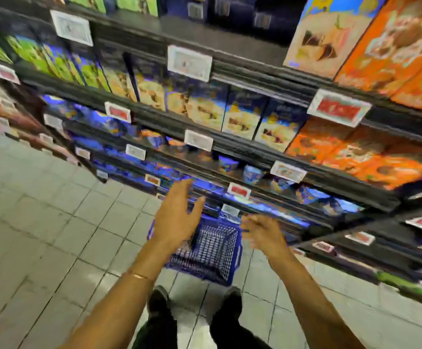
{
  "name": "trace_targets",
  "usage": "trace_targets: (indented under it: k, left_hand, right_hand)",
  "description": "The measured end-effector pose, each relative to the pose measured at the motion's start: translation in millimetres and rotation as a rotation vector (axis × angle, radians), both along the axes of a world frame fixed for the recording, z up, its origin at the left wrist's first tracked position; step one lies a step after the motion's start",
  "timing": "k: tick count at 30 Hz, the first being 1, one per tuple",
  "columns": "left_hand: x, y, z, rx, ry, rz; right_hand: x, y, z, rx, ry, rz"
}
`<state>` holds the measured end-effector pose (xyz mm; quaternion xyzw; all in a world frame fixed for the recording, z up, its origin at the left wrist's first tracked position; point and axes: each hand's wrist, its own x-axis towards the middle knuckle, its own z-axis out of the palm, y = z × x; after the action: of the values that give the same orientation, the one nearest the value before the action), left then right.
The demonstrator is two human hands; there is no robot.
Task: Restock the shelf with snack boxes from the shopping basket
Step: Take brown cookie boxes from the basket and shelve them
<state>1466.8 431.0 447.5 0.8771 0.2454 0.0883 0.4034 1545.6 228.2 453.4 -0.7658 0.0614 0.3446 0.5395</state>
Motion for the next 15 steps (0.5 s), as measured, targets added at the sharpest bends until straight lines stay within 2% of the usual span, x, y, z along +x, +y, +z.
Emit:
trace_targets:
  k: [3,7,11,15]
  left_hand:
    - [-38,7,-64,-0.129,0.195,0.032]
    - [-65,29,-142,-0.159,0.353,-0.018]
    - [-71,51,-238,-0.170,0.428,-0.101]
    - [-72,67,-358,-0.203,0.443,-0.061]
  right_hand:
    - [-31,6,-59,-0.142,0.158,0.084]
    - [-59,31,-125,-0.246,0.354,0.018]
    - [-62,62,-233,-0.273,0.426,-0.012]
    - [-50,94,-365,-0.315,0.432,-0.028]
